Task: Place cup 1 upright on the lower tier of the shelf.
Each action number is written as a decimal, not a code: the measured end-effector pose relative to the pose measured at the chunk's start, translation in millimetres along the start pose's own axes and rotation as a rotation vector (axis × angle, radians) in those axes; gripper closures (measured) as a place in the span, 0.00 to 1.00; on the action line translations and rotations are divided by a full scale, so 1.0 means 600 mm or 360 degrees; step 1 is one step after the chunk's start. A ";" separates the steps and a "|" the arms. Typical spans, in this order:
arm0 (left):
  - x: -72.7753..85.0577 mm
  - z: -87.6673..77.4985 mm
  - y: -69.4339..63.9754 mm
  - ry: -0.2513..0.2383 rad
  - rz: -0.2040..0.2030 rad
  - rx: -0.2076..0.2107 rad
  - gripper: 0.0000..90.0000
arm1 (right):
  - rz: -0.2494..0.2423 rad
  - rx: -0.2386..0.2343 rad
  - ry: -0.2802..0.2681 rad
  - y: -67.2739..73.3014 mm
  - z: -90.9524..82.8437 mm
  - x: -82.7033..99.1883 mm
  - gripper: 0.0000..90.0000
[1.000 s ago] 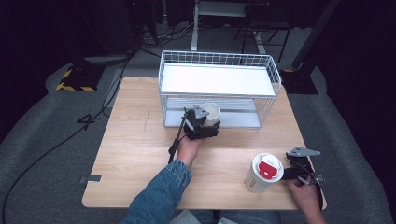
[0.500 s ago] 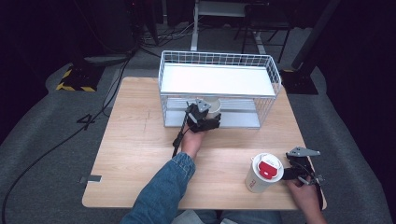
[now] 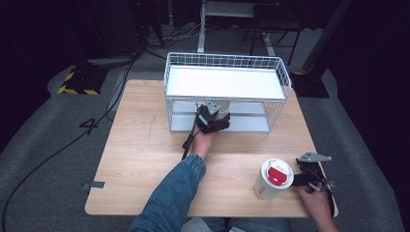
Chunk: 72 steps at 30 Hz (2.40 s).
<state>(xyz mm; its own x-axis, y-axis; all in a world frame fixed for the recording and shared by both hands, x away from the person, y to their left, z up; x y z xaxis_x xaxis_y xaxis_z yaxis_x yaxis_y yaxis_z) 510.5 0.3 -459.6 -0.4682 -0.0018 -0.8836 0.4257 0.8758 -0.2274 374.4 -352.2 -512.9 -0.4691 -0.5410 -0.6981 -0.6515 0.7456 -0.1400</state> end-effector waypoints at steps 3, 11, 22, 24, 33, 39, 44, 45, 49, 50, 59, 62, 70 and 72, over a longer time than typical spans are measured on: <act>0.001 0.001 -0.001 -0.0006 0.0003 -0.0011 0.25 | 0.0000 0.0000 0.0000 0.000 0.000 0.000 0.00; 0.010 0.012 -0.005 0.0022 -0.0002 -0.0032 0.25 | 0.0000 0.0000 0.0000 0.000 0.000 0.000 0.00; 0.009 0.034 0.009 0.0059 -0.0029 -0.0072 0.25 | 0.0000 0.0000 0.0001 0.000 0.000 0.000 0.00; 0.010 0.037 0.010 0.0084 -0.0023 -0.0086 0.25 | 0.0000 0.0000 0.0000 0.000 0.000 0.000 0.00; 0.014 0.046 0.014 0.0127 -0.0043 -0.0102 0.25 | 0.0001 0.0000 0.0001 0.000 0.000 0.000 0.00; 0.012 0.049 0.013 0.0159 -0.0022 -0.0067 0.25 | 0.0001 0.0000 0.0001 0.000 0.000 0.000 0.00; 0.012 0.049 0.016 0.0164 -0.0068 -0.0029 0.22 | 0.0001 0.0000 0.0001 0.000 0.000 0.000 0.00; 0.011 0.048 0.018 0.0159 -0.0083 -0.0046 0.19 | 0.0001 0.0000 0.0000 0.000 0.000 0.000 0.00; 0.010 0.047 0.017 0.0149 -0.0100 -0.0076 0.16 | 0.0001 0.0000 0.0000 0.000 0.000 0.000 0.00; 0.010 0.047 0.017 0.0149 -0.0100 -0.0076 0.16 | 0.0001 0.0000 0.0000 0.000 0.000 0.000 0.00; 0.005 0.027 0.014 0.0135 -0.0079 -0.0020 0.14 | 0.0000 0.0000 0.0000 0.000 0.000 0.000 0.00; 0.004 0.011 0.018 0.0130 -0.0074 -0.0016 0.14 | 0.0001 0.0000 0.0000 0.000 0.000 0.000 0.00; 0.000 -0.026 0.018 0.0134 -0.0084 0.0009 0.12 | 0.0001 0.0000 0.0001 0.000 0.000 0.000 0.00; 0.000 -0.031 0.017 0.0129 -0.0076 0.0016 0.12 | 0.0000 0.0000 0.0000 0.000 0.000 0.000 0.00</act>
<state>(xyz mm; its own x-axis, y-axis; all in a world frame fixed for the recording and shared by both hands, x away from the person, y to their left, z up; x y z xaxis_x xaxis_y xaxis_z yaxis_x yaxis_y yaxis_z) 500.4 18.3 -454.3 -0.5490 -0.0040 -0.8358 0.4092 0.8707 -0.2729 374.3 -352.1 -513.0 -0.4692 -0.5408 -0.6981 -0.6513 0.7458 -0.1399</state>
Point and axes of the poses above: each handheld gripper's, and its own axes: z roughly forward along the jaws, x roughly out of its underside, y roughly to its left, the point moved 1 cm from there along z, roughly forward along the jaws, and after that the axes turned 11 degrees about -z, right-handed, at the moved point
